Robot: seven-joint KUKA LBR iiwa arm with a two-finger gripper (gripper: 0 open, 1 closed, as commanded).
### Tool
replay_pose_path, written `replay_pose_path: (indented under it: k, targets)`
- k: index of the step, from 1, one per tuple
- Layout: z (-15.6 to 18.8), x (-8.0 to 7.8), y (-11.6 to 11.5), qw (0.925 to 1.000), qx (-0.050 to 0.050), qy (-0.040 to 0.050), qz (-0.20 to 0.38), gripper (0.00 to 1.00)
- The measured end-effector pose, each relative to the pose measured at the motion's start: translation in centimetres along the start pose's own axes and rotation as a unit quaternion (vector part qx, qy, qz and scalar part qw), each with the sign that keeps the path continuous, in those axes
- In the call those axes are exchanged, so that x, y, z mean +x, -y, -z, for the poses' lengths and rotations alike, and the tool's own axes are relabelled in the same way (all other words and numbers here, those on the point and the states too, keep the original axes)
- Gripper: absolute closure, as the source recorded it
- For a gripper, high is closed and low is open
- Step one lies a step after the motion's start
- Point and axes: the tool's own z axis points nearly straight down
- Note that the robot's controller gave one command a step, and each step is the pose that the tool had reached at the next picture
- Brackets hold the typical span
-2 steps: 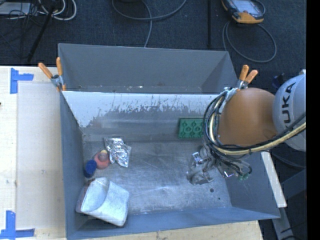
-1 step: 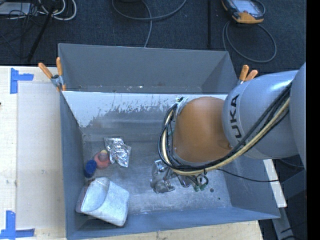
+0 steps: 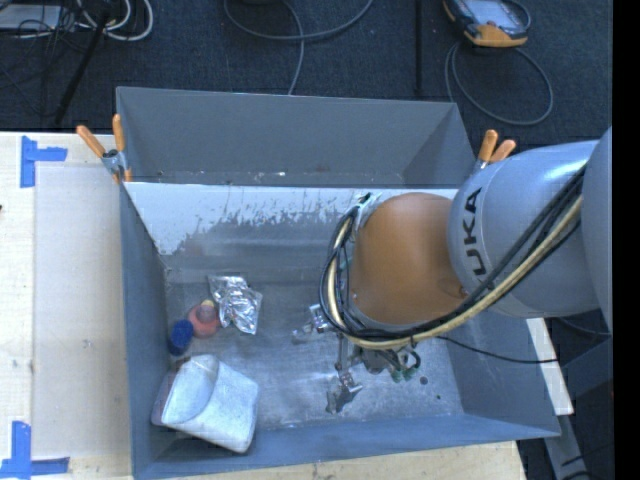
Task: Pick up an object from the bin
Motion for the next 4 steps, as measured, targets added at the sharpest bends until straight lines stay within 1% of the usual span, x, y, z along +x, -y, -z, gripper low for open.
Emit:
replay_pose_path:
  k: [1, 2, 3, 4]
  targets:
    - [11.2, -1.2, -8.5, 0.9999, -0.001, 0.0055, -0.013, 0.0]
    - [8.6, -5.9, -15.0, 0.9999, -0.001, 0.002, -0.016, 0.0]
    - [-5.1, -2.9, -15.2, 0.9896, -0.003, 0.0085, -0.143, 0.0]
    - [-5.3, -2.5, -15.0, 0.9897, 0.0, 0.0012, -0.143, 1.0]
